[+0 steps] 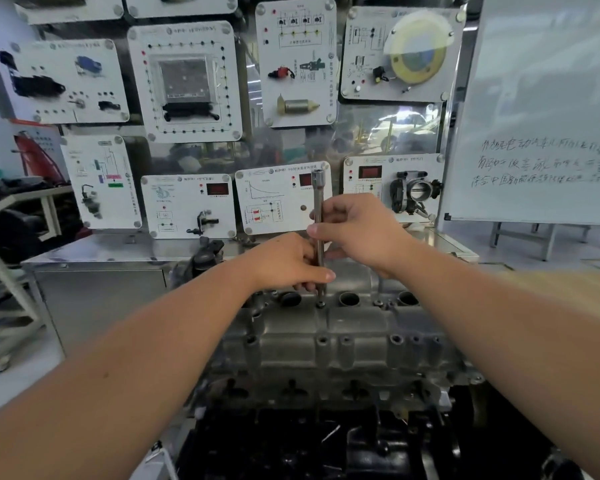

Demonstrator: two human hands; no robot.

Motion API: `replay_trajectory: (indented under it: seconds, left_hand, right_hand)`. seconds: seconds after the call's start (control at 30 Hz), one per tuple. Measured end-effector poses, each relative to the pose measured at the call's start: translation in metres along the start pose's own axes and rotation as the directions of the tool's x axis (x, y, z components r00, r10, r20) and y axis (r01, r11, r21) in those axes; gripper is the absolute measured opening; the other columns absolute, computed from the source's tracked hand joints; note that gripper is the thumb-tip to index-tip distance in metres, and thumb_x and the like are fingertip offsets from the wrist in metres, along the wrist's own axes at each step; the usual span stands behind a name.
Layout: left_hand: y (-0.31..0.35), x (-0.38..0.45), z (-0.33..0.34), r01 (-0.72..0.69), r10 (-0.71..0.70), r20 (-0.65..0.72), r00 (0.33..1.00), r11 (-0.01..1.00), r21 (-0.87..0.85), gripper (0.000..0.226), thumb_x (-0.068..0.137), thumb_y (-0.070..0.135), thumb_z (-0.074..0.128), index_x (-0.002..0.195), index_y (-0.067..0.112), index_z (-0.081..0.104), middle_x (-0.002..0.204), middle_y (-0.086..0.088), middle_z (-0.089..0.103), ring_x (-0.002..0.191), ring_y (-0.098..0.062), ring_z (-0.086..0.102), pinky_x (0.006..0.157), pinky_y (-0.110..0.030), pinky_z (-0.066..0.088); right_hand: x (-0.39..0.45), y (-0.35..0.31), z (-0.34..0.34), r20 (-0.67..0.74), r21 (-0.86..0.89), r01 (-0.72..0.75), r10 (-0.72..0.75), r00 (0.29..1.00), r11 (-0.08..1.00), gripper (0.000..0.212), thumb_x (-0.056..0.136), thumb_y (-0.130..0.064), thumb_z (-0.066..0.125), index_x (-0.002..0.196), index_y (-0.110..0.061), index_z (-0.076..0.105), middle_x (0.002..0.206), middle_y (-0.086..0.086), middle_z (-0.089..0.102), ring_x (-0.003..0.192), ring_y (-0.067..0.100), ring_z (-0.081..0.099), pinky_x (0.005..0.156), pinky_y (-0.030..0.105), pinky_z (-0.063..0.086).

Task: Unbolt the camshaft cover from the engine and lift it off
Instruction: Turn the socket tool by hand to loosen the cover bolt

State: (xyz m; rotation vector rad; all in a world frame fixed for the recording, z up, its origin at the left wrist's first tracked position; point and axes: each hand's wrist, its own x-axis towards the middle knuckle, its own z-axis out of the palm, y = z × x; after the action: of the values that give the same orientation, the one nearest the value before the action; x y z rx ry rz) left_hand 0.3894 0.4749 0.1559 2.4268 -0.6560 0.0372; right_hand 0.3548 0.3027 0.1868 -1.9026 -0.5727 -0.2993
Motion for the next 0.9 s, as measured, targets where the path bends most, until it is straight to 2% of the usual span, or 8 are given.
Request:
replay_trajectory:
  seconds: [0.07, 0.17, 0.23, 0.4, 0.53, 0.63, 0.7, 0.9]
  left_hand:
    - [-0.003, 0.001, 0.002, 0.0, 0.0, -0.005, 1.0, 1.0, 0.008, 0.02, 0.089, 0.037, 0.078, 0.089, 0.017, 0.077, 0.077, 0.006, 0.078, 0.073, -0.01, 0.076, 0.076, -0.027, 0.063]
    - [-0.006, -0.002, 0.003, -0.012, 0.012, -0.023, 1.0, 1.0, 0.007, 0.019, 0.089, 0.038, 0.079, 0.076, 0.024, 0.075, 0.072, 0.008, 0.077, 0.067, -0.005, 0.074, 0.066, -0.017, 0.058]
    - [-0.007, -0.004, 0.004, -0.028, 0.027, -0.041, 0.999, 0.999, -0.017, 0.02, 0.089, 0.036, 0.079, 0.074, 0.023, 0.074, 0.071, 0.007, 0.077, 0.064, -0.004, 0.072, 0.06, -0.014, 0.054]
    - [-0.008, -0.004, 0.008, -0.073, 0.066, -0.053, 0.996, 0.986, -0.148, 0.017, 0.091, 0.028, 0.078, 0.095, 0.011, 0.078, 0.083, -0.006, 0.079, 0.077, -0.019, 0.077, 0.069, -0.024, 0.061]
    - [-0.011, -0.003, 0.008, -0.068, 0.067, -0.015, 0.998, 0.991, -0.119, 0.017, 0.089, 0.033, 0.079, 0.089, 0.017, 0.079, 0.091, -0.003, 0.08, 0.077, -0.017, 0.077, 0.075, -0.03, 0.063]
    - [-0.01, -0.004, 0.007, -0.073, 0.072, -0.009, 0.997, 0.989, -0.126, 0.013, 0.09, 0.032, 0.078, 0.082, 0.023, 0.077, 0.073, 0.005, 0.077, 0.067, -0.007, 0.073, 0.064, -0.017, 0.055]
    - [-0.009, -0.005, 0.007, -0.077, 0.076, -0.011, 0.997, 0.989, -0.125, 0.014, 0.091, 0.031, 0.077, 0.079, 0.025, 0.076, 0.07, 0.008, 0.076, 0.061, -0.001, 0.069, 0.059, -0.011, 0.05]
    - [-0.012, -0.007, 0.005, -0.067, 0.067, -0.006, 0.998, 0.996, -0.054, 0.017, 0.089, 0.034, 0.078, 0.081, 0.019, 0.079, 0.071, 0.006, 0.076, 0.061, 0.0, 0.067, 0.061, -0.011, 0.049]
  right_hand:
    - [0.001, 0.006, 0.001, 0.013, 0.055, 0.002, -0.003, 1.0, 0.998, 0.009, 0.088, -0.004, 0.075, 0.087, -0.013, 0.072, 0.083, 0.008, 0.077, 0.078, 0.021, 0.076, 0.064, 0.033, 0.061]
    - [0.001, 0.009, 0.002, 0.043, 0.08, 0.007, -0.011, 0.999, 0.997, 0.011, 0.088, -0.004, 0.075, 0.086, -0.015, 0.072, 0.078, 0.003, 0.076, 0.075, 0.016, 0.076, 0.06, 0.026, 0.059]
    - [0.002, 0.009, 0.002, 0.054, 0.065, 0.024, -0.027, 0.998, 0.998, 0.009, 0.088, -0.006, 0.075, 0.086, -0.015, 0.073, 0.08, 0.004, 0.077, 0.075, 0.017, 0.076, 0.06, 0.027, 0.059]
    - [0.002, 0.005, -0.004, 0.054, 0.055, 0.046, -0.049, 0.997, 0.997, 0.007, 0.088, -0.008, 0.075, 0.093, -0.003, 0.072, 0.088, 0.019, 0.073, 0.081, 0.025, 0.076, 0.061, 0.028, 0.06]
    - [0.0, 0.008, -0.002, 0.076, 0.12, 0.015, -0.025, 0.997, 0.993, 0.009, 0.089, -0.005, 0.074, 0.09, -0.013, 0.072, 0.08, 0.004, 0.076, 0.075, 0.013, 0.075, 0.058, 0.023, 0.058]
    - [0.001, 0.009, -0.003, 0.081, 0.139, 0.017, -0.028, 0.996, 0.99, 0.006, 0.089, -0.004, 0.074, 0.091, -0.009, 0.072, 0.079, 0.004, 0.076, 0.074, 0.012, 0.075, 0.058, 0.023, 0.058]
    - [0.001, 0.009, -0.004, 0.093, 0.161, 0.007, -0.022, 0.995, 0.987, 0.006, 0.089, -0.003, 0.074, 0.093, -0.007, 0.072, 0.079, 0.005, 0.076, 0.074, 0.012, 0.075, 0.059, 0.023, 0.058]
    - [-0.001, 0.015, 0.0, 0.135, 0.213, -0.014, -0.016, 0.991, 0.977, 0.009, 0.088, -0.001, 0.072, 0.096, -0.006, 0.072, 0.091, 0.015, 0.076, 0.081, 0.02, 0.076, 0.061, 0.026, 0.06]
